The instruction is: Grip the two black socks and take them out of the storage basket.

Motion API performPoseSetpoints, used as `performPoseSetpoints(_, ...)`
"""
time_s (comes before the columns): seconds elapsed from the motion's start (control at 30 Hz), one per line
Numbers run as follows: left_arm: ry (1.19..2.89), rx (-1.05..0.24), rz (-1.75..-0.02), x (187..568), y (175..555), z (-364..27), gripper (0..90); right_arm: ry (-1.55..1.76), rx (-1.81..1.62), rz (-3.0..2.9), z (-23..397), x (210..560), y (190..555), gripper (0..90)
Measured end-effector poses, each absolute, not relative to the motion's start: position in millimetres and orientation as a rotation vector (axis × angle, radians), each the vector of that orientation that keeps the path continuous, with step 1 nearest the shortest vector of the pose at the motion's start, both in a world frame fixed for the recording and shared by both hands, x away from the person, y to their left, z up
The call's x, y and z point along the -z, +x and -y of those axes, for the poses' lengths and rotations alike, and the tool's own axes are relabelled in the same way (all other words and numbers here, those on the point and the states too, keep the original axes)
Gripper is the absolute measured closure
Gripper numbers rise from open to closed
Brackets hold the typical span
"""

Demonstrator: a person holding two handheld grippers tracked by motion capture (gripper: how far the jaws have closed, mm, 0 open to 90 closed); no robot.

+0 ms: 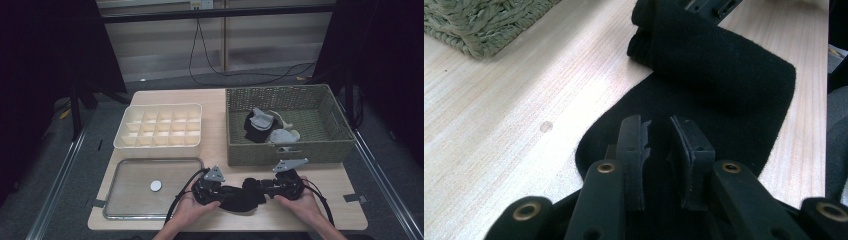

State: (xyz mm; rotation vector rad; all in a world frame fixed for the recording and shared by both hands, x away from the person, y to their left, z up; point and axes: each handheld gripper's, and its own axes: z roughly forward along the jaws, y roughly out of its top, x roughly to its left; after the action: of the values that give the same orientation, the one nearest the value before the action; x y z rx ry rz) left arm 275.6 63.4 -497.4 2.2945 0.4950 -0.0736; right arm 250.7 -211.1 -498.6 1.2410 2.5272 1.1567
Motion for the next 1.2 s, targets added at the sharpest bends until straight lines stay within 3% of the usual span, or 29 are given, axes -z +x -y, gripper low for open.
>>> performPoseSetpoints(0.1, 2.294, 0.076, -0.499, 497, 275, -64, 74.9, 1.24, -1.167, -2.544, 208, 500, 251, 83.1)
performPoseSetpoints(0.2, 2.285, 0.08, -0.502, 498, 275, -64, 74.8, 1.284, -1.2, -2.548, 211, 500, 253, 86.8)
performPoseSetpoints(0.97, 2.292, 0.011, -0.578, 495, 273, -86, 71.4, 1.514, -1.322, -2.296, 287, 485, 230, 87.6)
performPoseSetpoints(1.2, 2.281, 0.05, -0.601, 495, 273, -94, 69.7, 1.55, -1.291, -2.268, 297, 485, 220, 87.6)
